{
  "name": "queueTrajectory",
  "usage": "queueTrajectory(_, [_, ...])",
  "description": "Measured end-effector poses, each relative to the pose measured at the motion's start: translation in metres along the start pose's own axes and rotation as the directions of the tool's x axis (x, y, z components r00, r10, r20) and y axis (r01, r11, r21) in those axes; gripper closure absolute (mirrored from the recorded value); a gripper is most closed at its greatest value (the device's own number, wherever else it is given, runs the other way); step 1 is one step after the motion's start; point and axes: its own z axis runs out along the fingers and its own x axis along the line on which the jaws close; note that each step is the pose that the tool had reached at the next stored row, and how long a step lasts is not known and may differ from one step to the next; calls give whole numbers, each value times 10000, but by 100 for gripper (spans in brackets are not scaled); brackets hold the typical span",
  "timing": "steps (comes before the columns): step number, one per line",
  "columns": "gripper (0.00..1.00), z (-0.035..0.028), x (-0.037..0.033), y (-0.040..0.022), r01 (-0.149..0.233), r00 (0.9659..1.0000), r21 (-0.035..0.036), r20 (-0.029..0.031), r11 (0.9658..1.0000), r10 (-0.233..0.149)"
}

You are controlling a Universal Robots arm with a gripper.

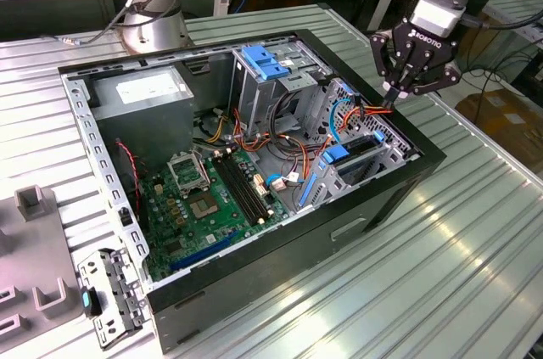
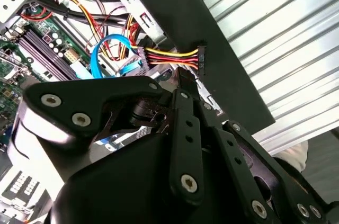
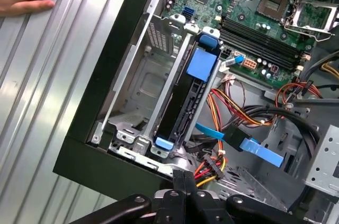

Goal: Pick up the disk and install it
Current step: 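Insert the first disk wire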

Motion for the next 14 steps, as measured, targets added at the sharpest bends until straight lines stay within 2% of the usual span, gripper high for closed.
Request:
queueTrajectory(3, [89, -3, 13, -33, 145, 9999, 3, -1, 9999, -145])
queueTrajectory(6, [89, -2, 18, -46, 702, 9975, 11, -7, 9975, -702])
queueTrajectory(7, [89, 1, 19, -46, 968, 9953, 15, -10, 9953, -968])
queueTrajectory(8, [83, 5, 19, -47, 1161, 9932, 18, -13, 9932, -1161])
queueTrajectory(9, [83, 10, 19, -47, 1431, 9897, 21, -18, 9897, -1431])
queueTrajectory(10, [76, 13, 19, -48, 1610, 9870, 23, -21, 9870, -1610])
queueTrajectory(11, [76, 16, 19, -48, 1765, 9843, 25, -25, 9843, -1765])
queueTrajectory(14, [76, 22, 22, -54, 2326, 9726, 31, -33, 9726, -2326])
